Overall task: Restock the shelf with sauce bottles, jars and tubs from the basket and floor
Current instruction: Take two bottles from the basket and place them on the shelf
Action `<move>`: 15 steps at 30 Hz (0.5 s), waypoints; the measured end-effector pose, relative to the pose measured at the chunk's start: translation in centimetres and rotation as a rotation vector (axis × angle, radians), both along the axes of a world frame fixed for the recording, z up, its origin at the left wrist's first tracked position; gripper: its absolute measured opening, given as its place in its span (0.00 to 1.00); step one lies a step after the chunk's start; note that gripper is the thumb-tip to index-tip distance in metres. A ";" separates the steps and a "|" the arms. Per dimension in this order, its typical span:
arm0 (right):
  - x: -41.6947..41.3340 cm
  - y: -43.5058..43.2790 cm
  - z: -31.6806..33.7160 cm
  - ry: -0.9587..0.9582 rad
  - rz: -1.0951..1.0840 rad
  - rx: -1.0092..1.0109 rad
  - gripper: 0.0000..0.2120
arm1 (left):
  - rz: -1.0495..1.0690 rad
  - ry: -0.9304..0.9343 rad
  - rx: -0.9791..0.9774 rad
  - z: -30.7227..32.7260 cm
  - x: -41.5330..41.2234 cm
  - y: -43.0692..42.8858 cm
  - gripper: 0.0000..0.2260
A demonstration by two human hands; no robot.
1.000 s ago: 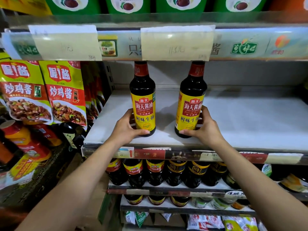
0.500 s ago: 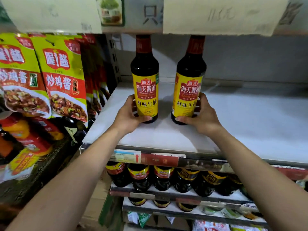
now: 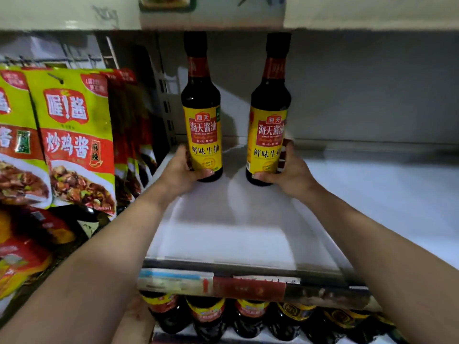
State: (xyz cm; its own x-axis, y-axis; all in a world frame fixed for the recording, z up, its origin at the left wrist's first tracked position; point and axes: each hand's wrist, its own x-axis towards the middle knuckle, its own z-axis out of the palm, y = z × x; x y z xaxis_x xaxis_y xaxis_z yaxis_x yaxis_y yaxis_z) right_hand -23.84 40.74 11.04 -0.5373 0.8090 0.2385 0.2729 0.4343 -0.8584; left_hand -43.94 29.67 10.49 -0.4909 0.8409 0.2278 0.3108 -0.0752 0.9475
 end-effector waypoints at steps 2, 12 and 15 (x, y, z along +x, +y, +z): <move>-0.8 0.6 -0.1 0.005 -0.001 0.013 0.41 | -0.014 0.005 -0.006 -0.1 -0.7 0.5 0.29; -3.2 2.1 -0.6 0.036 -0.008 0.008 0.43 | -0.031 0.008 -0.004 -0.6 -2.9 2.2 0.28; -3.7 2.4 -0.6 0.022 -0.011 0.000 0.42 | -0.021 0.032 -0.008 -0.9 -3.3 2.9 0.27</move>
